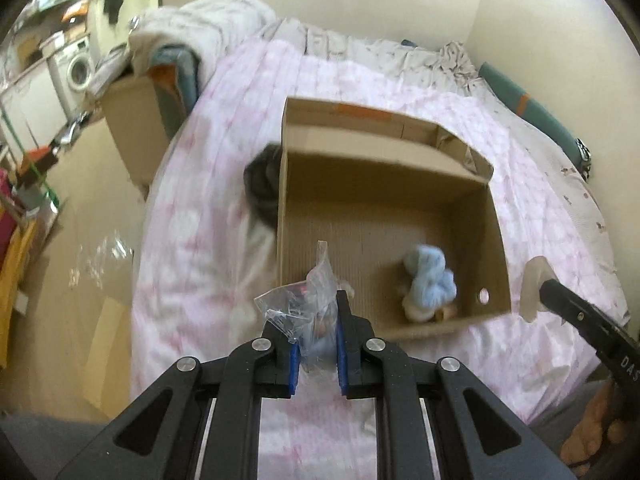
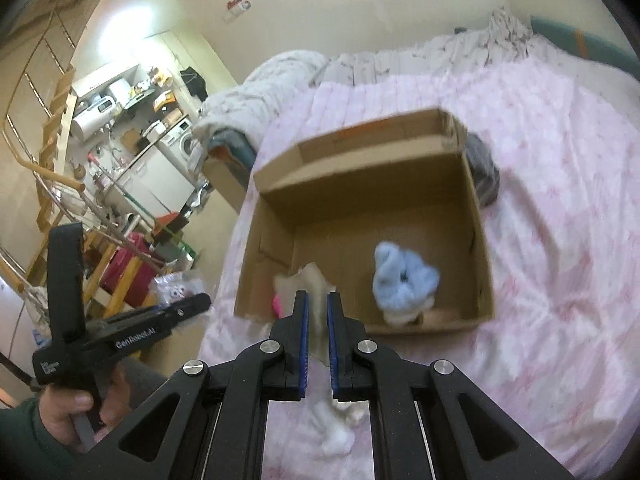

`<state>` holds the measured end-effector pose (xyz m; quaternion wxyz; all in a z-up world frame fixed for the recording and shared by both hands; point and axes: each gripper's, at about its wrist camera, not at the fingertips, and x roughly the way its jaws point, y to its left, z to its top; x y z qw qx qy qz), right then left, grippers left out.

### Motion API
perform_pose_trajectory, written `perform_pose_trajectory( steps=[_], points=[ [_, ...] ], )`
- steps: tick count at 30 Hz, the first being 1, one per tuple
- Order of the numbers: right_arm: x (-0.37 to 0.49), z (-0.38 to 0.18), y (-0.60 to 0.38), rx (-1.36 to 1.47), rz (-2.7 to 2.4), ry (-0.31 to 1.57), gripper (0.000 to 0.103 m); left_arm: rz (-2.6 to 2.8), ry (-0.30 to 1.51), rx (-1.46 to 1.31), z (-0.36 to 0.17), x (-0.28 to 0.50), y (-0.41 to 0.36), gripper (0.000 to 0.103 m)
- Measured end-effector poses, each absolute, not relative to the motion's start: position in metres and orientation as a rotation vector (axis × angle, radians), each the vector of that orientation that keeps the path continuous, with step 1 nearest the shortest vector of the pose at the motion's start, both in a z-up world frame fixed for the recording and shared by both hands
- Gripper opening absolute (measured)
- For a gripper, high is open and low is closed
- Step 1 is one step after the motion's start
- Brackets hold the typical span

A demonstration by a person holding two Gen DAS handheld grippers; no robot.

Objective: Organize soft objects
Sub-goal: 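Carry the plastic bag into the box while the right tool carries the tan item in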

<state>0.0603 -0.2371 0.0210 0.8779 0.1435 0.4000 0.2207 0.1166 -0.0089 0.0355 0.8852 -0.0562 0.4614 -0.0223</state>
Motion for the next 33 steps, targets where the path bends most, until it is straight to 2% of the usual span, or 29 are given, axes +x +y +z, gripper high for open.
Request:
perform_pose_trajectory(
  steps=[5, 9, 15, 33],
  points=[
    [0.092, 0.027, -0.246, 0.277, 0.429, 0.808, 0.010, -0.068, 0.932, -0.092, 0.039, 0.146, -0.014, 0.013],
    [0.107, 0.012, -0.257, 0.318, 0.396, 0.817, 0.010, -0.106, 0.957, -0.017, 0.017, 0.160, -0.029, 0.013],
    [0.120, -0.013, -0.257, 0.340, 0.401, 0.898, 0.010, -0.137, 1.035, -0.086, -0.015, 0.166, -0.030, 0.013],
    [0.126, -0.052, -0.239, 0.271, 0.353, 1.062, 0.011, -0.138, 1.026, 0.043, -0.029, 0.160, -0.054, 0.013]
  ],
)
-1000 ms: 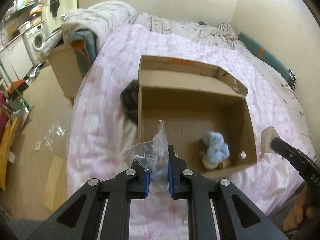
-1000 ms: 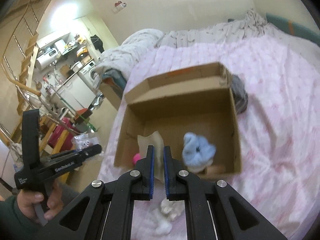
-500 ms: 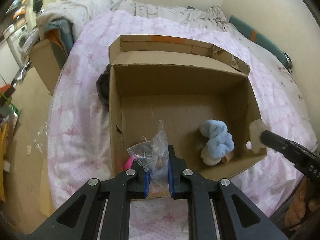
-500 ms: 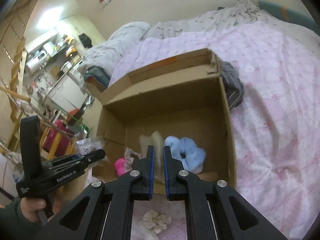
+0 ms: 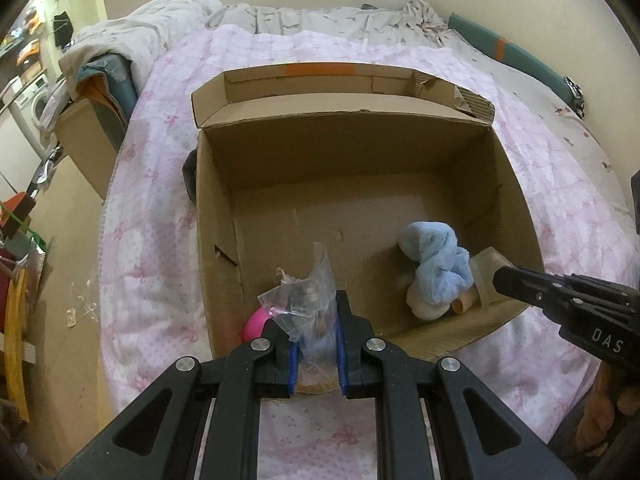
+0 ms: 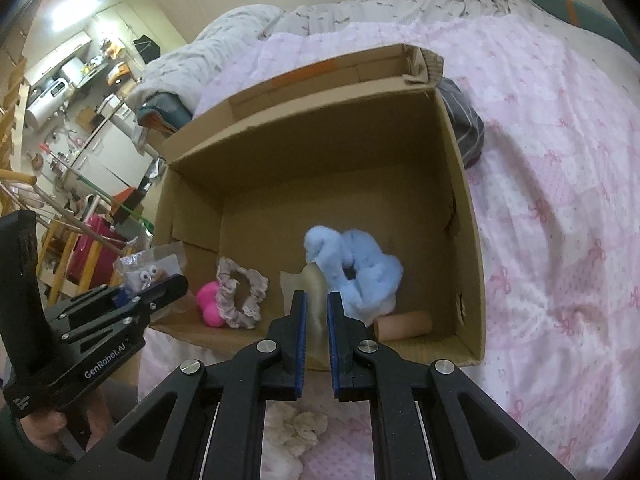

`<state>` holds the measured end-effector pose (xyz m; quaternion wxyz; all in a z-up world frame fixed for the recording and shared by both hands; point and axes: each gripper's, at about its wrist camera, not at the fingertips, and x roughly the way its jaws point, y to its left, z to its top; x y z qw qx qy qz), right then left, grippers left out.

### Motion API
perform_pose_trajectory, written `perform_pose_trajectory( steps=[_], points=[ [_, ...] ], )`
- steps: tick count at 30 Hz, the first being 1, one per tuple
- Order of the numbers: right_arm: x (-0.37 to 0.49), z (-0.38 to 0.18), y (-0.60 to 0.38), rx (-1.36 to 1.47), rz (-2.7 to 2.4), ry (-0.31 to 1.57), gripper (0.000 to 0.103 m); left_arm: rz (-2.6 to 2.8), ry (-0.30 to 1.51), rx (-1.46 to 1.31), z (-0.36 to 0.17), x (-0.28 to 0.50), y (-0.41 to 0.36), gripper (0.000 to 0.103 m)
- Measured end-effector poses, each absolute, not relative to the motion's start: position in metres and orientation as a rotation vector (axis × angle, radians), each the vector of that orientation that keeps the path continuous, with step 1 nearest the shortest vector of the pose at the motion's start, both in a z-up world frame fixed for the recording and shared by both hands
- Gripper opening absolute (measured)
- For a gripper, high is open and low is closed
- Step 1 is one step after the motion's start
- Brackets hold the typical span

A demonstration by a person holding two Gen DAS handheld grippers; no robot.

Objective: Organize soft objects
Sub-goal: 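Carry the plastic bag into the box while the right tool carries the tan item in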

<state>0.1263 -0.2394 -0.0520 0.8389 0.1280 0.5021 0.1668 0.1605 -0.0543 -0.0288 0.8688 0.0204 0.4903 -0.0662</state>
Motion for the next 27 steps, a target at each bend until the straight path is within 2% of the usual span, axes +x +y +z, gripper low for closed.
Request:
perform_pose_trajectory(
  steps=[17, 24, 26, 27],
  points=[
    [0.1257, -0.0554, -0.2389, 0.267, 0.340, 1.084, 0.011, -0.138, 1.021, 0.026, -0.0276, 0.1600, -0.0527, 0.014],
    [0.1266, -0.0553, -0.2363, 0.256, 0.339, 1.093, 0.011, -0.115, 1.022, 0.033, -0.0278, 0.1601, -0.0502, 0.019],
    [0.1262, -0.0544, -0.2355, 0.253, 0.343, 1.091, 0.011, -0.110, 1.024, 0.027, -0.0276, 0.1602, -0.0485, 0.023],
    [0.1259, -0.0541, -0.2350, 0.251, 0.343, 1.090, 0.011, -0.109, 1.022, 0.024, -0.0268, 0.1598, -0.0477, 0.029]
  ],
)
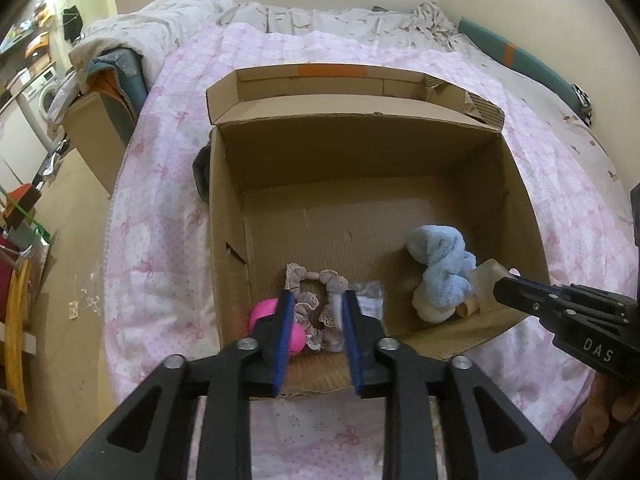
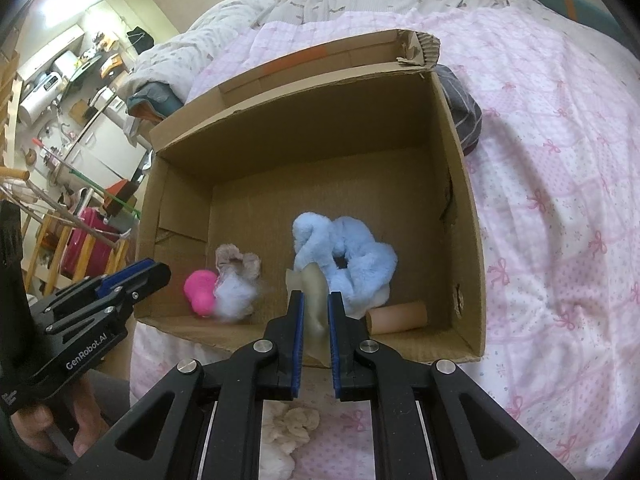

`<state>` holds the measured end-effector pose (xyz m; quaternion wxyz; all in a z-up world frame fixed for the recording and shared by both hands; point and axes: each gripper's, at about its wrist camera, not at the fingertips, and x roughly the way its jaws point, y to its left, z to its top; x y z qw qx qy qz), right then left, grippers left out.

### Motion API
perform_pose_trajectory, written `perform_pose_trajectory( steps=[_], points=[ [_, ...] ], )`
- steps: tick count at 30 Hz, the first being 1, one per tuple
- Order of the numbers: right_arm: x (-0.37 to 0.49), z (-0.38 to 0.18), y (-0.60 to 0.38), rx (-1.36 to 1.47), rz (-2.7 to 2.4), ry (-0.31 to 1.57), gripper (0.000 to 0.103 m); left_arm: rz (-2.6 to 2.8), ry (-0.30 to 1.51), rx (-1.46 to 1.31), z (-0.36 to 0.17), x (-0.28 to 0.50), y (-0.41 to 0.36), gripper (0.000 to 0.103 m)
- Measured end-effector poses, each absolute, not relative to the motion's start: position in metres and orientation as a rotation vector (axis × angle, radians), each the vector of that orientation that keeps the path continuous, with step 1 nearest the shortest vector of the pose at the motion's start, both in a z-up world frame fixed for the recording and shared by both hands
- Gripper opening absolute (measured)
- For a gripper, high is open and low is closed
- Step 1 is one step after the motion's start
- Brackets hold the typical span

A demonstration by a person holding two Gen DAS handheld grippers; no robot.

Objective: Organize soft objects
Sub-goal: 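Carry the plastic bag into the box while the right tool carries the tan item in, then open both tools and lift them out of the box toward the socks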

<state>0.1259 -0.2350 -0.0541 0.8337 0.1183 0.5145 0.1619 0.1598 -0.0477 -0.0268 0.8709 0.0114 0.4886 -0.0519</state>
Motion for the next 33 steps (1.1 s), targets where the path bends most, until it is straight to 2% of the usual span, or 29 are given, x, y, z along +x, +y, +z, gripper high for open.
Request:
perform_pose_trajectory(
  steps=[3, 4, 6, 8, 9, 10, 12, 33],
  points=[
    [0.126, -0.054, -0.235, 0.253, 0.341, 1.090, 0.012, -0.103, 0.995, 0.023, -0.022, 0.158, -0.047, 0.056],
    [0.126, -0.055, -0.235, 0.258, 0.341, 1.091, 0.012, -0.097, 0.979, 0.026, -0.020, 0.156, -0.047, 0.061],
    [0.126, -0.055, -0.237, 0.270, 0.344, 1.090, 0.014, -0.093, 0.962, 0.031, -0.018, 0.155, -0.047, 0.061],
    [0.127, -0.055, -0.238, 0.277, 0.344, 1.087, 0.021, -0.092, 0.963, 0.034, -0.018, 0.156, -0.047, 0.061],
    [0.127, -0.054, -0.238, 0.279, 0.339, 1.085, 0.031, -0.089, 0.967, 0.035, -0.019, 0.157, -0.046, 0.061],
    [0.126, -0.054, -0.239, 0.280, 0.330, 1.084, 0.047, -0.085, 0.973, 0.034, -0.020, 0.157, -0.046, 0.061],
    [0.125, -0.053, -0.240, 0.273, 0.303, 1.065, 0.070, -0.081, 0.978, 0.025, -0.020, 0.159, -0.043, 0.061],
    [0.120, -0.044, -0.244, 0.239, 0.282, 1.019, 0.070, -0.073, 0.965, 0.022, -0.014, 0.148, -0.039, 0.061]
  ],
)
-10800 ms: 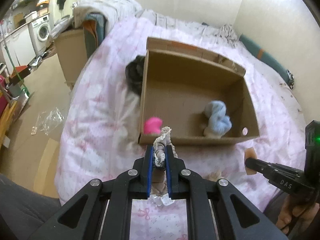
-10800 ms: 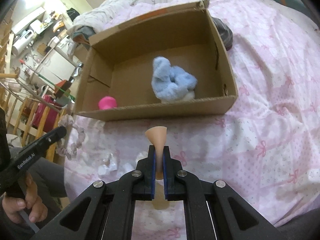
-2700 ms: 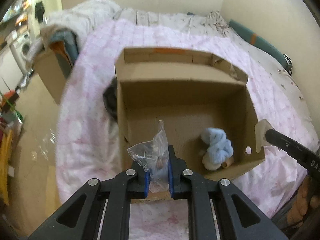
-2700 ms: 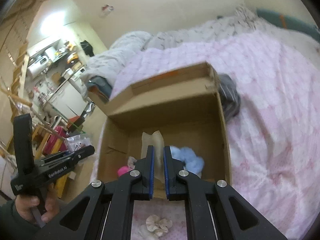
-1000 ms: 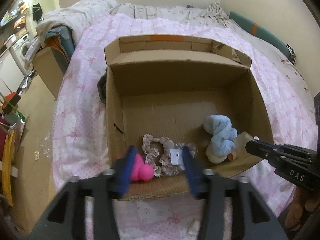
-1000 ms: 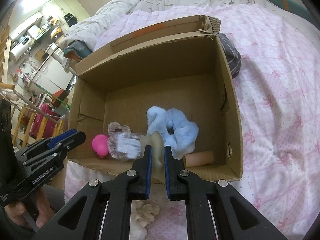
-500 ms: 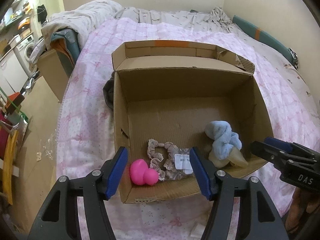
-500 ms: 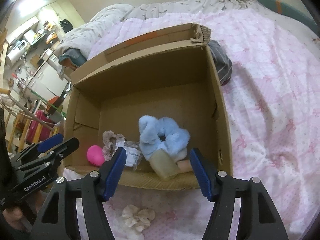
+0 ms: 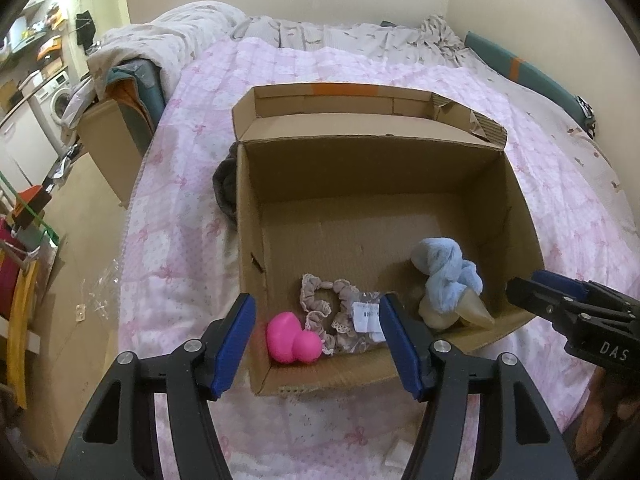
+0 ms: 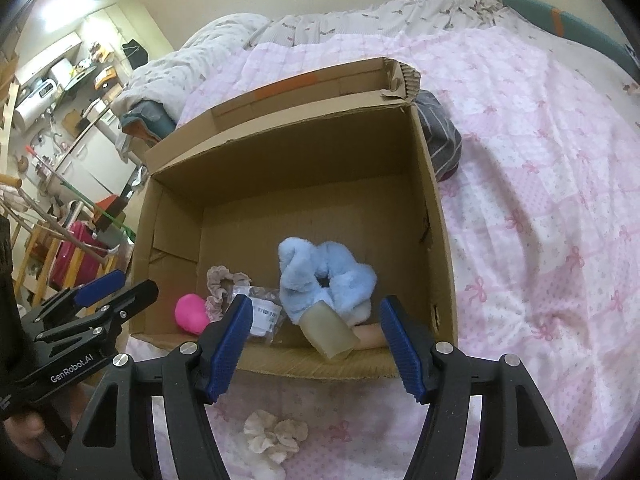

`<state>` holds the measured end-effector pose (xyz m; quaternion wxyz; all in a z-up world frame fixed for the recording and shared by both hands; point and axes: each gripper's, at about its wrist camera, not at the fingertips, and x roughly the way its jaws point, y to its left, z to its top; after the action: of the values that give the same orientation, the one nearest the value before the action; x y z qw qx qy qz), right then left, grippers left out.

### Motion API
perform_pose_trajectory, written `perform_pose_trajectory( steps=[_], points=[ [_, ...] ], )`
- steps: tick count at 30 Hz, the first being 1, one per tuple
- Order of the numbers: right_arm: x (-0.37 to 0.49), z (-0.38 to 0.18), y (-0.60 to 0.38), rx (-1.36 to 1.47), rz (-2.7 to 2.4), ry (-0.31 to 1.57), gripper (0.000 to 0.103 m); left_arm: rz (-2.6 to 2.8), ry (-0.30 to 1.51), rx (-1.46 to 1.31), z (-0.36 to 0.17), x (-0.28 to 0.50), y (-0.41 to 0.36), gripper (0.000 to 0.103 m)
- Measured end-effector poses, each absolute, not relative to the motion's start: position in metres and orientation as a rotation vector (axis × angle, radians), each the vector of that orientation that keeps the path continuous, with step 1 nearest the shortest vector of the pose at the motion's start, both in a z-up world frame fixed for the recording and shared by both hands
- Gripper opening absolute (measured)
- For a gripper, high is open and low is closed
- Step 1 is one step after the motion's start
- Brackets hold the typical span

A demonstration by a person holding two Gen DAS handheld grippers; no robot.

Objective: Organize soft objects
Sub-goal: 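Open both tools and lift them out of the box toward the socks, then grasp the white socks with the left tool while the right tool grasps the cream scrunchie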

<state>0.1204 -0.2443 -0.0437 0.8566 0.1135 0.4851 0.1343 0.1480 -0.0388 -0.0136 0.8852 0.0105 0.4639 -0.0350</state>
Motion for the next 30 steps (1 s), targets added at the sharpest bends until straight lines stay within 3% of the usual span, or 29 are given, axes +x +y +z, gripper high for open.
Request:
perform_pose_trajectory(
  steps=[18, 30],
  points=[
    [0.065, -0.035, -0.256, 0.258, 0.288, 1.026, 0.070, -0.048, 0.957, 0.038, -0.009, 0.097, -0.024, 0.061],
    [0.042, -0.056, -0.252, 0.297, 0.271, 1.119, 0.070, -0.181, 1.195, 0.022, -0.069, 0.083, -0.048, 0.061]
  ],
)
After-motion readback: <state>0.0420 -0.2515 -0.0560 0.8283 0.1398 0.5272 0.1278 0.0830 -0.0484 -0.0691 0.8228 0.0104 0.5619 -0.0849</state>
